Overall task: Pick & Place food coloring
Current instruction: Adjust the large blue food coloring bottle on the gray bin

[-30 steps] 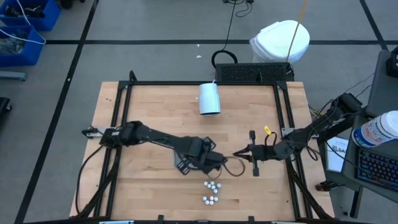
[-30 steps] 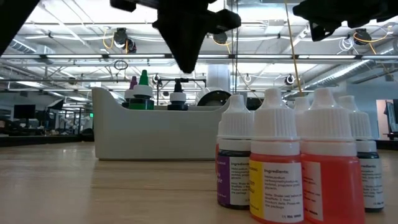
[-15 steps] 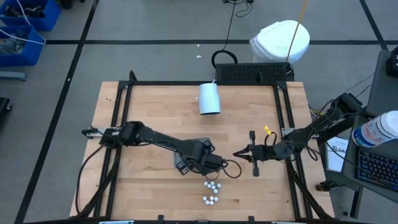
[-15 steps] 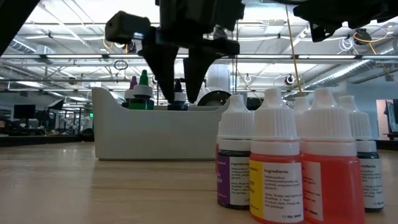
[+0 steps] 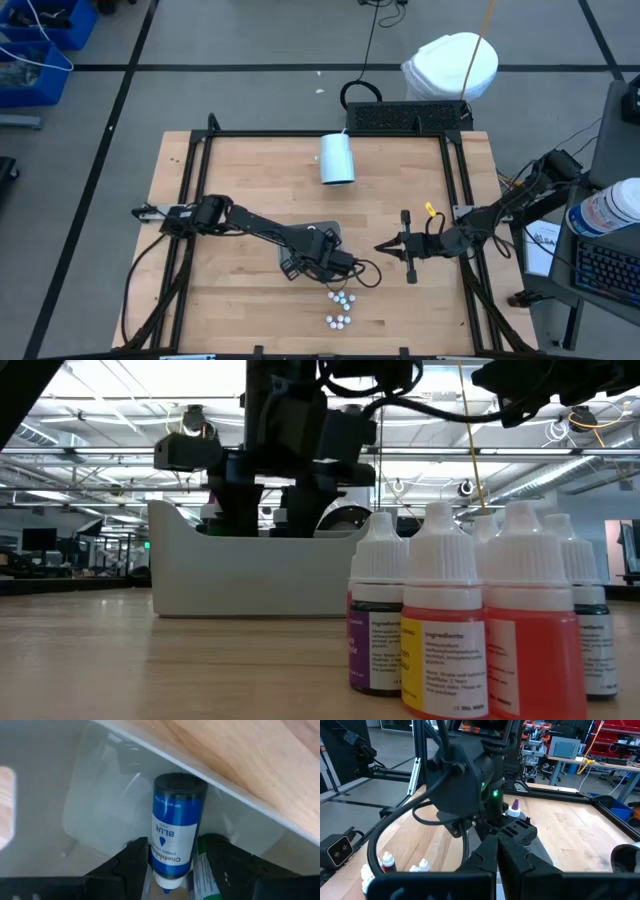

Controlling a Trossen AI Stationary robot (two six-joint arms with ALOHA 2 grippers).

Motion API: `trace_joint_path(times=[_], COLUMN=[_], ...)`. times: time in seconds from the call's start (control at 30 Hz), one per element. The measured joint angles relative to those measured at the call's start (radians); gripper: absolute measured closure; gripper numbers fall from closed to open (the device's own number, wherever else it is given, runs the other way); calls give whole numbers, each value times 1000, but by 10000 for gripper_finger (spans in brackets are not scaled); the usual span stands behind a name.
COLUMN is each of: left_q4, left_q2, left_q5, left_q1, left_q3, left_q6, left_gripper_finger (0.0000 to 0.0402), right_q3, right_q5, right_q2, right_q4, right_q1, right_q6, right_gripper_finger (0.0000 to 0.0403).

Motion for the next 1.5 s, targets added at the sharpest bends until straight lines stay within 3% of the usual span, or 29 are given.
trace_joint_path(times=[0.63, 0.97, 1.17, 1.33, 1.5], left_q4=[113, 115, 114, 103, 73], left_q2=[0, 0, -3, -4, -4], left_q5=[-18, -46, -92, -199, -223], left_q1=[2, -3, -16, -33, -44], left_q3=[-98, -98, -98, -66, -34], left_q6=[79, 87, 91, 96, 98], left_gripper_finger=[213, 300, 291, 290, 289], right_q3=[0, 0, 0, 1, 1], right_q5=[2, 4, 4, 4, 5], right_q2=[0, 0, 0, 0, 0], right_q4=[0, 1, 1, 9, 12], right_q1=[0, 0, 0, -2, -2], right_q6=[-2, -12, -20, -30, -31], right_gripper_finger=[401, 401, 401, 401, 401])
